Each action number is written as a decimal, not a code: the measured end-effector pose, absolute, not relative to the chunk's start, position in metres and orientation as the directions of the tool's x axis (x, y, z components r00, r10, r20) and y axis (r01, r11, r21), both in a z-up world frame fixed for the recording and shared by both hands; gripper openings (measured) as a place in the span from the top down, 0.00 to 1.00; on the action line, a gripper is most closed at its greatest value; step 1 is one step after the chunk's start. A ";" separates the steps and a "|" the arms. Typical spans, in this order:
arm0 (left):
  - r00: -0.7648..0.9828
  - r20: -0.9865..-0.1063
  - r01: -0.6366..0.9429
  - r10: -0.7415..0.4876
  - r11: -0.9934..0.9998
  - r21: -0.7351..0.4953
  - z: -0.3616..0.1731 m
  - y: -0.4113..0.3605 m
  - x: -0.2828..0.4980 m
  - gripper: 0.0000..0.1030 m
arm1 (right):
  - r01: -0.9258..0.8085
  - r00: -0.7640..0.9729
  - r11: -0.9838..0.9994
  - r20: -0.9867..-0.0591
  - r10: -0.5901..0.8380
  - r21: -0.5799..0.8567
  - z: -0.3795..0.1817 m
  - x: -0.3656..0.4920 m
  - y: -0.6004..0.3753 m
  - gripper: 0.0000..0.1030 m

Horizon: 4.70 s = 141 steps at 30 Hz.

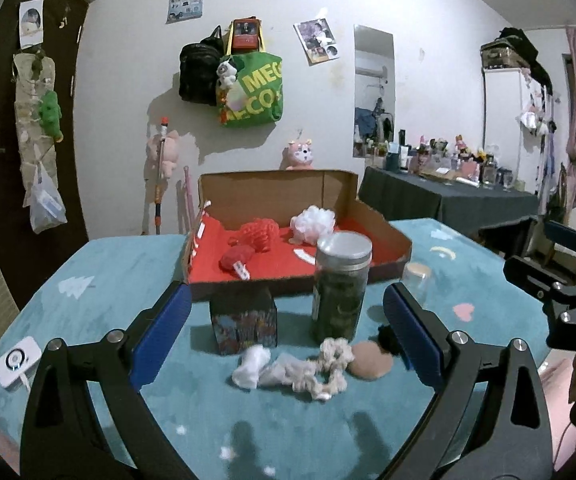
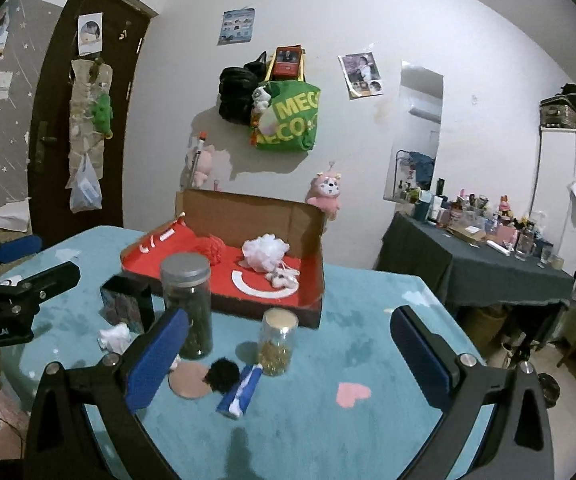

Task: Organize soft objects
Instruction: 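Withdraw both open tools from the box toward the remaining table items, then grasp the white cloth with the left tool while the right tool grasps the blue-white tube, then lift the cloth and tube and carry both into the box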

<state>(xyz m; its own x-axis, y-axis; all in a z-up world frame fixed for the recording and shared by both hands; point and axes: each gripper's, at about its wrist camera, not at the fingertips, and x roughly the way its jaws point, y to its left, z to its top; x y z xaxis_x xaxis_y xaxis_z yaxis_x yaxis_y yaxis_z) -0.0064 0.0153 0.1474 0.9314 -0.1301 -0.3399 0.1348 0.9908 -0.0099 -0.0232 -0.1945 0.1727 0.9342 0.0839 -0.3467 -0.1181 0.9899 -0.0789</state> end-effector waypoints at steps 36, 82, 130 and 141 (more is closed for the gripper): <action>0.843 -0.533 0.073 -0.077 0.997 -0.028 0.050 0.023 0.025 0.05 | -0.102 0.827 0.994 -0.553 0.102 0.031 0.057 0.013 -0.189 0.00; 0.691 -0.698 0.226 -0.186 0.973 -0.035 0.048 0.049 0.087 0.85 | -0.264 0.707 0.947 -0.632 0.319 0.184 0.062 0.060 -0.189 0.76; 0.700 -0.710 0.111 -0.081 0.994 -0.003 0.057 0.102 0.101 0.85 | -0.199 0.693 0.956 -0.658 0.294 0.218 0.068 0.084 -0.246 0.76; 0.678 -0.725 0.181 -0.120 0.984 0.006 0.055 0.110 0.138 0.85 | -0.259 0.669 0.936 -0.654 0.353 0.240 0.073 0.125 -0.268 0.76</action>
